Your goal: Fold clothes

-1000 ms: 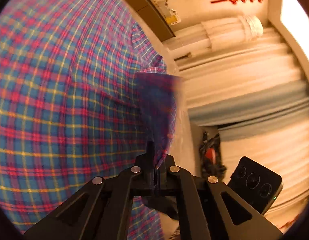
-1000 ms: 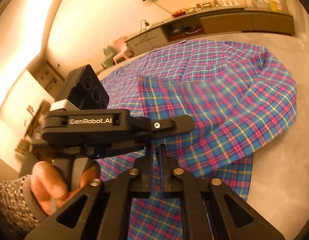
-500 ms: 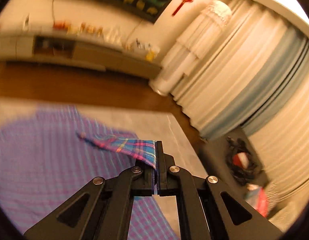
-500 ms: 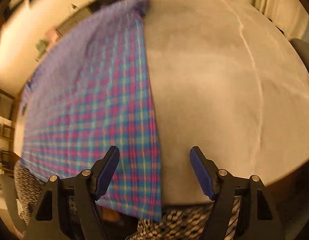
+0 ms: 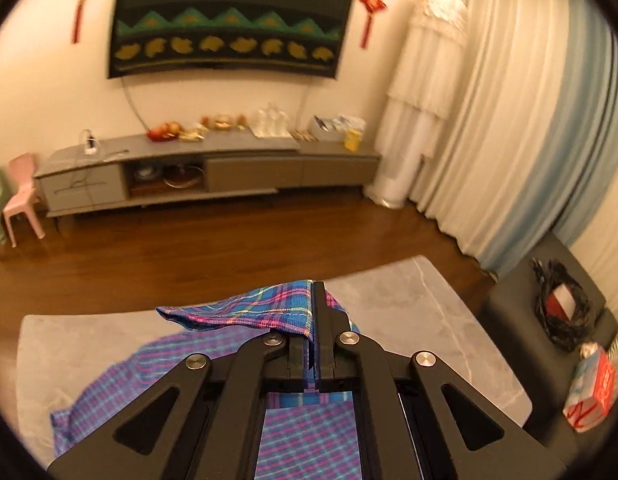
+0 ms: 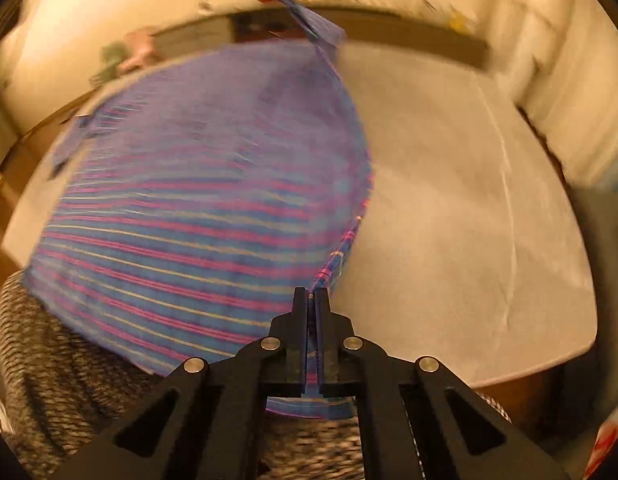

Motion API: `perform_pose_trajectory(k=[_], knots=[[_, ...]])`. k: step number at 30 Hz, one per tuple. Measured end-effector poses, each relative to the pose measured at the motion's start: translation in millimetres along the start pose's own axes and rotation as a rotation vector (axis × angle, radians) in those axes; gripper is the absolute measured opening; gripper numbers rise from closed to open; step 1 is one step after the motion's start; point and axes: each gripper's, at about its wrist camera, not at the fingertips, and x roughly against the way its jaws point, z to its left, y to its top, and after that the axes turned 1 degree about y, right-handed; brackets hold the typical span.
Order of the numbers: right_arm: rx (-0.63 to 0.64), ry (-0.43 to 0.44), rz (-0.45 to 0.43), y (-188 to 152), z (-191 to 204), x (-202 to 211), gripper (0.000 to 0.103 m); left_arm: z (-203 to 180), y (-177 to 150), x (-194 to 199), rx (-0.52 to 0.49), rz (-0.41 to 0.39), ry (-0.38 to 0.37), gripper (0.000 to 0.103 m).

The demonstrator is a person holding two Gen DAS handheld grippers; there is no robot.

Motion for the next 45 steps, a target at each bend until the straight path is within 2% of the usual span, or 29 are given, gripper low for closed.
perform_pose_trajectory(k=[3, 6, 11, 12, 14, 15, 17, 20, 23, 25, 26, 30, 33, 34, 35, 37, 38, 39, 40, 43, 45], knots=[[0.098, 0.071, -0.045, 14, 48, 17, 0.003, 45, 9, 27, 0.038, -0.041, 0.048, 0.001], [0.199, 0.159, -0.041, 23, 100, 18, 0.003, 92, 11, 51, 0.071, -0.070, 0.100, 0.001], [0.282, 0.224, 0.044, 26, 159, -36, 0.004, 152, -12, 60, 0.098, -0.066, 0.190, 0.001], [0.298, 0.236, 0.062, 27, 170, -47, 0.007, 161, -22, 56, 0.102, -0.056, 0.201, 0.001], [0.329, 0.260, 0.098, 28, 192, -70, 0.023, 177, -42, 44, 0.105, -0.031, 0.226, 0.001], [0.316, 0.283, 0.117, 26, 192, -77, 0.032, 184, -53, 36, 0.104, -0.016, 0.241, 0.001], [0.265, 0.349, 0.147, 22, 178, -83, 0.032, 189, -75, 24, 0.087, 0.003, 0.264, 0.001], [0.165, 0.445, 0.129, 23, 136, -69, 0.034, 180, -101, 17, 0.055, -0.010, 0.217, 0.001], [0.027, 0.457, 0.089, 28, 73, -57, 0.036, 140, -124, 25, -0.043, -0.071, 0.052, 0.001], [-0.088, 0.440, 0.074, 31, 28, -58, 0.037, 96, -149, 40, -0.146, -0.098, -0.096, 0.002], [-0.153, 0.433, 0.071, 31, 5, -60, 0.037, 64, -173, 49, -0.234, -0.102, -0.184, 0.002], [-0.279, 0.471, 0.055, 33, -35, -71, 0.037, -16, -268, 45, -0.484, 0.023, -0.359, 0.006], [-0.311, 0.517, 0.062, 35, -42, -89, 0.038, -38, -336, 10, -0.573, 0.163, -0.355, 0.008], [-0.313, 0.525, 0.066, 37, -43, -93, 0.038, -41, -357, -4, -0.586, 0.222, -0.352, 0.017], [-0.313, 0.532, 0.071, 40, -46, -97, 0.038, -42, -375, -17, -0.582, 0.289, -0.364, 0.022], [-0.305, 0.537, 0.071, 48, -43, -106, 0.038, -42, -403, -30, -0.580, 0.363, -0.391, 0.032], [-0.296, 0.540, 0.070, 53, -41, -109, 0.038, -43, -412, -31, -0.584, 0.378, -0.399, 0.034], [-0.285, 0.538, 0.064, 60, -39, -110, 0.038, -43, -421, -32, -0.587, 0.394, -0.406, 0.041], [-0.274, 0.535, 0.058, 66, -37, -111, 0.038, -42, -424, -29, -0.579, 0.392, -0.415, 0.048], [-0.215, 0.520, 0.010, 87, -24, -113, 0.038, -36, -433, -16, -0.534, 0.377, -0.444, 0.058], [-0.159, 0.529, -0.014, 100, -10, -114, 0.038, -22, -428, -6, -0.469, 0.360, -0.443, 0.058]])
